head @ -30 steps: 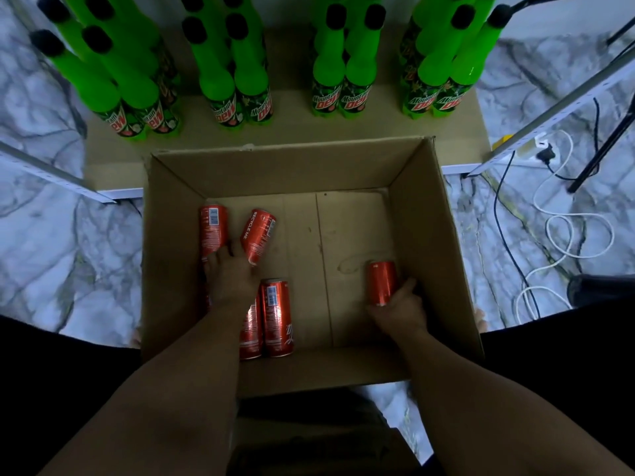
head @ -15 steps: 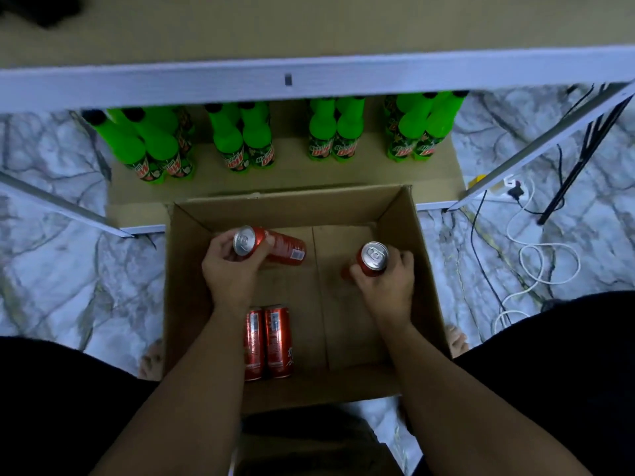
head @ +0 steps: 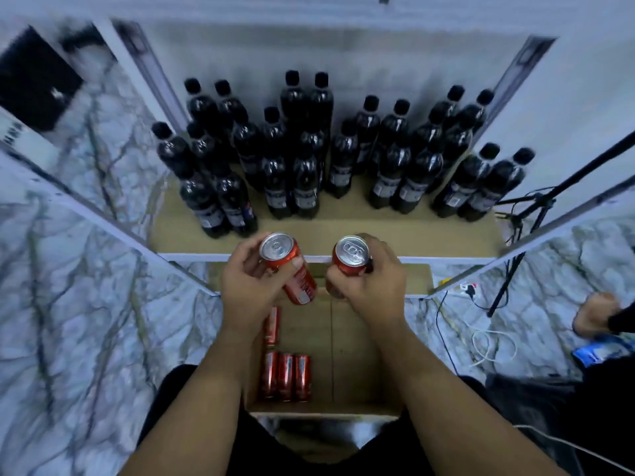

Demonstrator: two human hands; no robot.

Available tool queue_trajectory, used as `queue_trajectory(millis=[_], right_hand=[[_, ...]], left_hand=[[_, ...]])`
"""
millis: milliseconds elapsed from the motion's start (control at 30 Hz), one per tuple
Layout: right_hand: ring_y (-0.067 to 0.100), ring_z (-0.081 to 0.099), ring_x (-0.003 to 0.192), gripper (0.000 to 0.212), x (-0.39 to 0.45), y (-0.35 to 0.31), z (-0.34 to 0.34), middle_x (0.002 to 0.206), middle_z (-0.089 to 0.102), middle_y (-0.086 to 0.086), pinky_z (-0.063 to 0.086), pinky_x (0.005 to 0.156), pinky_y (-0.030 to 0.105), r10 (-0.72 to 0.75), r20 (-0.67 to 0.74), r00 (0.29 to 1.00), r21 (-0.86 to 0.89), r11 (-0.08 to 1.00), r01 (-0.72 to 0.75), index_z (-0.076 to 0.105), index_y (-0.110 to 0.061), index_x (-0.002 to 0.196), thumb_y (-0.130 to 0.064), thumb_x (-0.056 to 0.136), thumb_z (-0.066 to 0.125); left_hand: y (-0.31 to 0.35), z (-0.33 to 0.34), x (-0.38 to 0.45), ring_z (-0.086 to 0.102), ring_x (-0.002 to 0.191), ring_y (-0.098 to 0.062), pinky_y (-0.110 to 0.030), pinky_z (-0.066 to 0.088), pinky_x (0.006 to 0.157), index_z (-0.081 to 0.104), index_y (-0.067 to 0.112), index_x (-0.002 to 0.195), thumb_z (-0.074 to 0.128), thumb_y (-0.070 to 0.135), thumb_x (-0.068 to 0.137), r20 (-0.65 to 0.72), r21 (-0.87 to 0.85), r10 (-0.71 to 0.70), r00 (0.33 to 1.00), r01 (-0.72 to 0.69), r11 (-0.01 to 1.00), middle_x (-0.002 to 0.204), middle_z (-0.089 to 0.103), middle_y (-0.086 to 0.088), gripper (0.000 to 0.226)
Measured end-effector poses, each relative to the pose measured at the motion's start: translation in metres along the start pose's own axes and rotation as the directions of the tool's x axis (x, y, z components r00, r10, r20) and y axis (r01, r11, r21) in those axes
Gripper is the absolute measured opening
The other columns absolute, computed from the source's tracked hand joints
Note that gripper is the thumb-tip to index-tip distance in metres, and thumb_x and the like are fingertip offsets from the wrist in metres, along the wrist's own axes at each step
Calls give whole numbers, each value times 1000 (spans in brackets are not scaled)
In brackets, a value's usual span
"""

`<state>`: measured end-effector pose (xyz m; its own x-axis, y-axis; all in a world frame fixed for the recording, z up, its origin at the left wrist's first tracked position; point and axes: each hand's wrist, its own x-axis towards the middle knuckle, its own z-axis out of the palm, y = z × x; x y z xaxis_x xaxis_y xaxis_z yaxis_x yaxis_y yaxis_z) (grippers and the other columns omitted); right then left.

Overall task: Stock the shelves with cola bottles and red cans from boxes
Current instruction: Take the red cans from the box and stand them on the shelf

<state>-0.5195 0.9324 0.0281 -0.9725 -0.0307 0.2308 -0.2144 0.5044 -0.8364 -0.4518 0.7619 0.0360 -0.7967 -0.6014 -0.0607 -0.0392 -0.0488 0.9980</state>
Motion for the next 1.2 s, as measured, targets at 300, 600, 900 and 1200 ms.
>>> queue_trajectory(millis=[300,600,900,1200], right_hand=[[12,64,81,39,76,-232,-74,86,68,-4,53,74,30,-265,-31,964,96,959,267,73,-19,94,-32,61,90],[7,64,84,36,127,-383,-85,88,69,-11,52,73,31,-409,-50,911,165,896,412,74,-26,92,-46,64,86],[1,67,82,51,185,-454,-29,87,73,-14,57,73,31,-436,74,897,91,898,429,73,-29,92,-72,65,76],[7,70,83,73,210,-473,14,89,74,-12,60,74,35,-418,115,901,-13,907,422,70,-28,96,-88,55,70]], left_hand=[[230,-33,13,70,109,-6,-19,52,95,61,7,131,79,3,80,-38,-95,237,971,-240,966,112,76,13,55],[362,-66,54,64,123,-18,-33,51,104,56,15,141,67,36,92,-82,-67,486,870,-492,868,132,68,-2,55],[411,-102,133,64,125,-26,-40,53,104,51,0,143,62,15,100,-32,-5,557,830,-558,830,135,64,-16,47],[411,-112,190,68,113,-18,-30,55,91,58,-2,133,59,14,97,-78,-58,529,845,-534,844,119,72,3,40]])
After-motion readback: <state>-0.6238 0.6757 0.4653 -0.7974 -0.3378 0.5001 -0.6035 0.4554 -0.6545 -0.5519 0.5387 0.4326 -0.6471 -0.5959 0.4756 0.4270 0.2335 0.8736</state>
